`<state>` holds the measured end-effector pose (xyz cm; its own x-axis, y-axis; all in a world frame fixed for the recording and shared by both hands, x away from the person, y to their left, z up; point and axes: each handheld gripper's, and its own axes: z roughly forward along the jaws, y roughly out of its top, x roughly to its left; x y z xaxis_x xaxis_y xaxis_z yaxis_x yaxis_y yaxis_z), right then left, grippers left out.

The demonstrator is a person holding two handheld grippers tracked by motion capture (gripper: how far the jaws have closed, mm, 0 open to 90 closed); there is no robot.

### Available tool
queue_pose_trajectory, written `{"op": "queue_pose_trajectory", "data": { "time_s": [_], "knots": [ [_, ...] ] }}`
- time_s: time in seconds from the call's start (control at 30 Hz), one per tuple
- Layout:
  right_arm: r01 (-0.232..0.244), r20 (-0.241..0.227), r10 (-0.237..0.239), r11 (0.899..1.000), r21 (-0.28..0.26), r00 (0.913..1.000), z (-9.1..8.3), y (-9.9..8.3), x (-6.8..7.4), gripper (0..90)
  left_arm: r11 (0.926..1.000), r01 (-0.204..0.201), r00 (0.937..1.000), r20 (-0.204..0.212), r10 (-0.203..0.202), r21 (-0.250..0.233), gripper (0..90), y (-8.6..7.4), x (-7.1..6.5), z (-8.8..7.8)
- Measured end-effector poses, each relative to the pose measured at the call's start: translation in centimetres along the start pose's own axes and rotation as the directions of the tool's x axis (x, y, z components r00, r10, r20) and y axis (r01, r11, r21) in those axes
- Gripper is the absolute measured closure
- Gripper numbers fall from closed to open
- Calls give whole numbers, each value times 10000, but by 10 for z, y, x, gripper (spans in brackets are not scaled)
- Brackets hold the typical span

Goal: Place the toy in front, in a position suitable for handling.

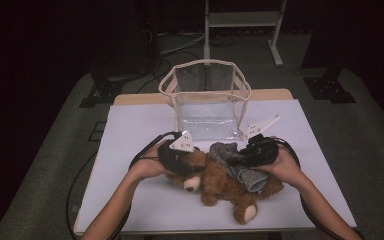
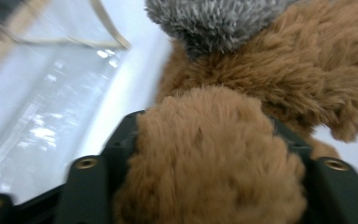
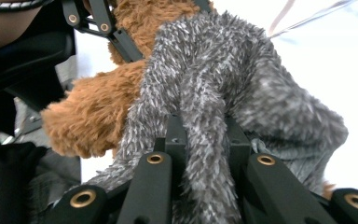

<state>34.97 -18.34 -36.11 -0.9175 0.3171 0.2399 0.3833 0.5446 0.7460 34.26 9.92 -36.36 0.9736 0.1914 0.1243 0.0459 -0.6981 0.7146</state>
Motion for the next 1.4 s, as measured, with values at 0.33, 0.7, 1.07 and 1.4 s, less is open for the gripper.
{"op": "queue_pose_trajectory", "data": {
  "time_s": [0.33, 0.7, 1.07, 1.4],
  "knots": [
    [917, 31, -918, 9955, 235, 9958, 3, -9, 43, 767, 9989, -382, 9957, 856, 358, 264, 307, -9, -19, -11],
    [477, -18, -477, 9986, -206, 9989, 3, -3, 26, 766, 9991, -411, 9943, 979, 420, -115, 273, -23, -41, -26],
    [957, -191, -961, 9952, -197, 9952, 0, -17, 50, 767, 9991, 358, 9923, 1195, -329, -223, 251, -32, -33, -27],
    [858, 148, -856, 9963, -77, 9962, 13, -2, 36, 765, 9974, 538, 9909, 1264, -473, -484, 232, -37, -35, -32]
  ]
}}
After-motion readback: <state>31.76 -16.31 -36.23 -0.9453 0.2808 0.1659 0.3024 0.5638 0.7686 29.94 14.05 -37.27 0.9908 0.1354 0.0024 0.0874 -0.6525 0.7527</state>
